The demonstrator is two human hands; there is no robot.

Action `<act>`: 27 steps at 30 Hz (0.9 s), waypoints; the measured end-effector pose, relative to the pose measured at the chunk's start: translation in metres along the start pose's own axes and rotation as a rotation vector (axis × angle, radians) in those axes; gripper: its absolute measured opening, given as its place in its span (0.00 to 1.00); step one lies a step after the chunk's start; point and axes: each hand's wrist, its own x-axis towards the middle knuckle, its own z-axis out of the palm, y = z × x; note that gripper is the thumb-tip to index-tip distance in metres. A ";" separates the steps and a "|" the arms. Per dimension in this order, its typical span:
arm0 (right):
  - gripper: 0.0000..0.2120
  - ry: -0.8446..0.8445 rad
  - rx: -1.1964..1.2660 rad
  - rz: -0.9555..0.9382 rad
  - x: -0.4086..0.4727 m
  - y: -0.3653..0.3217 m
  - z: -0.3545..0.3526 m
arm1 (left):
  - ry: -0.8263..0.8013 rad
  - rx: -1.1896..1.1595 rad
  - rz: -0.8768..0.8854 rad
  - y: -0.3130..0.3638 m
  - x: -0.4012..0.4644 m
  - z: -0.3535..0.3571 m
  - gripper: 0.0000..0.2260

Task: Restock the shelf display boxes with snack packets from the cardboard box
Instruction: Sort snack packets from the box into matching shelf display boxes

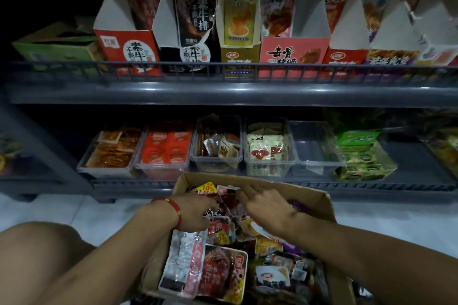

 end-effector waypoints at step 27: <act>0.06 0.278 2.075 0.811 -0.059 -0.005 -0.109 | 0.496 -1.889 0.279 0.054 -0.029 -0.021 0.19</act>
